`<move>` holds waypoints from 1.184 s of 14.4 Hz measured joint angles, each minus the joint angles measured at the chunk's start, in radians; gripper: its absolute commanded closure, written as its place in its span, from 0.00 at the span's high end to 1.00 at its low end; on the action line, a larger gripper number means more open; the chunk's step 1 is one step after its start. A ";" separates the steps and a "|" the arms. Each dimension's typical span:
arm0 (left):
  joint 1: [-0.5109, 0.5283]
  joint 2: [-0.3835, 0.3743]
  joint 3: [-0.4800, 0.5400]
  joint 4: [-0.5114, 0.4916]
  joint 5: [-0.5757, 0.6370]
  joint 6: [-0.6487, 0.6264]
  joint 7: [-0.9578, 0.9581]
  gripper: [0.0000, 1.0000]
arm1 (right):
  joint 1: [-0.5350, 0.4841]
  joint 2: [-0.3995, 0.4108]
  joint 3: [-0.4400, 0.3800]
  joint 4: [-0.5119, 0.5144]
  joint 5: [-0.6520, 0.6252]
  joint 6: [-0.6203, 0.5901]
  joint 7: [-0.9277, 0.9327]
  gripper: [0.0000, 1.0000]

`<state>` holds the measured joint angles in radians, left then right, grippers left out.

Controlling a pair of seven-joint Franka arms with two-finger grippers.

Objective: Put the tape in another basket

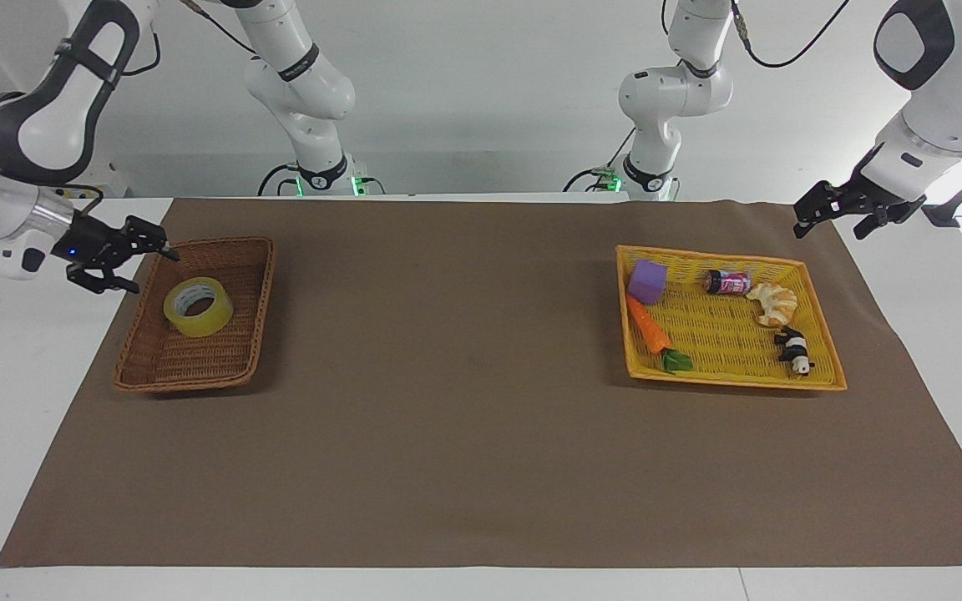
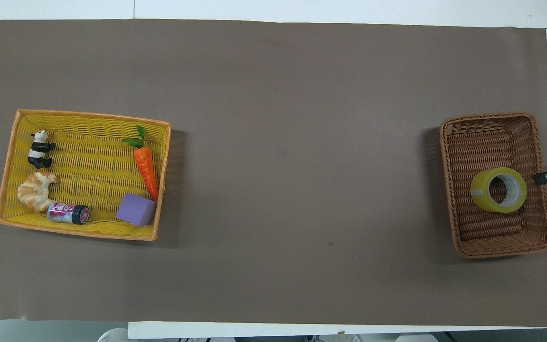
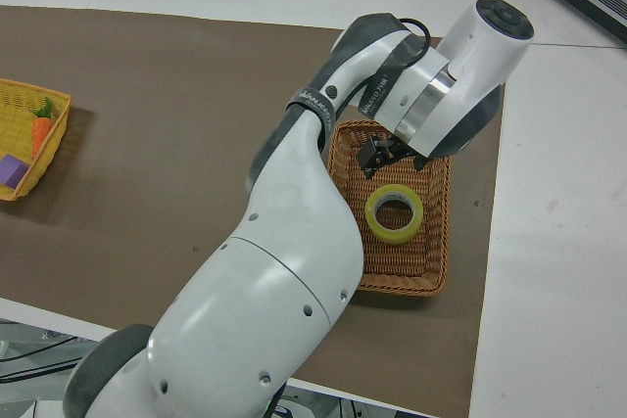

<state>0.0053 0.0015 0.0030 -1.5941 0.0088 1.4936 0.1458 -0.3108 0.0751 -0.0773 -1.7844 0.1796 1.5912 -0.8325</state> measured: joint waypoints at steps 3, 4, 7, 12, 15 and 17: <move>0.000 0.000 0.000 0.000 0.000 0.000 0.000 1.00 | 0.103 -0.081 0.003 0.018 -0.116 -0.003 0.229 1.00; 0.000 0.000 0.000 0.000 0.000 0.000 0.000 1.00 | 0.136 -0.104 0.003 0.025 -0.148 -0.008 0.299 1.00; 0.000 0.000 0.000 0.000 0.000 0.000 0.000 1.00 | 0.203 -0.139 0.005 0.072 -0.228 -0.060 0.445 1.00; 0.000 0.000 0.000 0.000 0.000 0.000 0.000 1.00 | 0.278 -0.101 0.014 0.199 -0.264 -0.138 0.609 1.00; 0.000 0.000 0.000 0.000 0.000 0.000 0.000 1.00 | 0.292 -0.058 0.012 0.261 -0.258 -0.188 0.683 1.00; 0.000 0.000 0.000 0.000 0.000 0.000 0.000 1.00 | 0.294 -0.043 0.008 0.293 -0.258 -0.211 0.701 1.00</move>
<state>0.0053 0.0015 0.0031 -1.5941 0.0088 1.4936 0.1458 -0.0168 0.0320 -0.0693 -1.4916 -0.0781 1.3799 -0.1310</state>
